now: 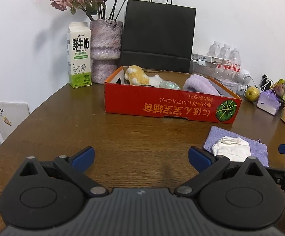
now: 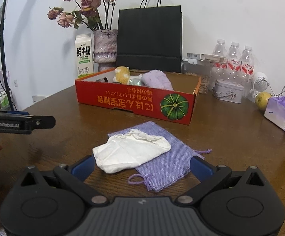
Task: Organize objects
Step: 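Grasp the white cloth with the right tool, then lift the white cloth with the right tool while the left tool approaches the purple pouch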
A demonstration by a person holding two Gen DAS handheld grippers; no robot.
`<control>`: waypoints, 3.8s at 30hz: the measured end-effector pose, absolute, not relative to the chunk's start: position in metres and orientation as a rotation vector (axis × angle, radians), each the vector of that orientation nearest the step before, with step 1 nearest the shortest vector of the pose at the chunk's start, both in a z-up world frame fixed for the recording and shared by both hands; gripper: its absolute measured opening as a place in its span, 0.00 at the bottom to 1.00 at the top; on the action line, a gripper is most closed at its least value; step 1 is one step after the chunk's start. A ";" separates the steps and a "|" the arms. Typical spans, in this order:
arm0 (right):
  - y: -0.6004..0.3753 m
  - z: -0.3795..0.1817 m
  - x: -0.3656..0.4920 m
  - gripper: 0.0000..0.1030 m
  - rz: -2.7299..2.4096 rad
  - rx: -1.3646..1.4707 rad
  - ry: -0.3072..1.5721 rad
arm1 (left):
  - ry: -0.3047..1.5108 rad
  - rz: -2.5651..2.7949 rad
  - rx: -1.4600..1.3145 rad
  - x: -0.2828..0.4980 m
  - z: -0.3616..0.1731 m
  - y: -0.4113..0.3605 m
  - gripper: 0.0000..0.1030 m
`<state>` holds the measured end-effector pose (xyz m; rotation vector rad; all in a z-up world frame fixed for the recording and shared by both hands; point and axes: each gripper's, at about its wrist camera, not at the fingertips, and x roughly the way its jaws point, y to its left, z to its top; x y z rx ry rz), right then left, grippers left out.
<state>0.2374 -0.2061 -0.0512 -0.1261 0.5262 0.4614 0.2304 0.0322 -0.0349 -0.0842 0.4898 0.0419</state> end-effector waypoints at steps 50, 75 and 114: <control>-0.163 -0.056 0.279 0.33 0.527 -0.110 0.596 | 0.506 0.063 -0.168 0.230 -0.030 0.054 1.00; -0.122 -0.071 0.297 1.00 0.421 -0.138 0.686 | 0.475 0.136 -0.247 0.225 -0.021 0.079 1.00; -0.234 -0.039 0.278 0.63 0.371 -0.028 0.483 | 0.570 -0.053 -0.110 0.258 -0.031 -0.006 1.00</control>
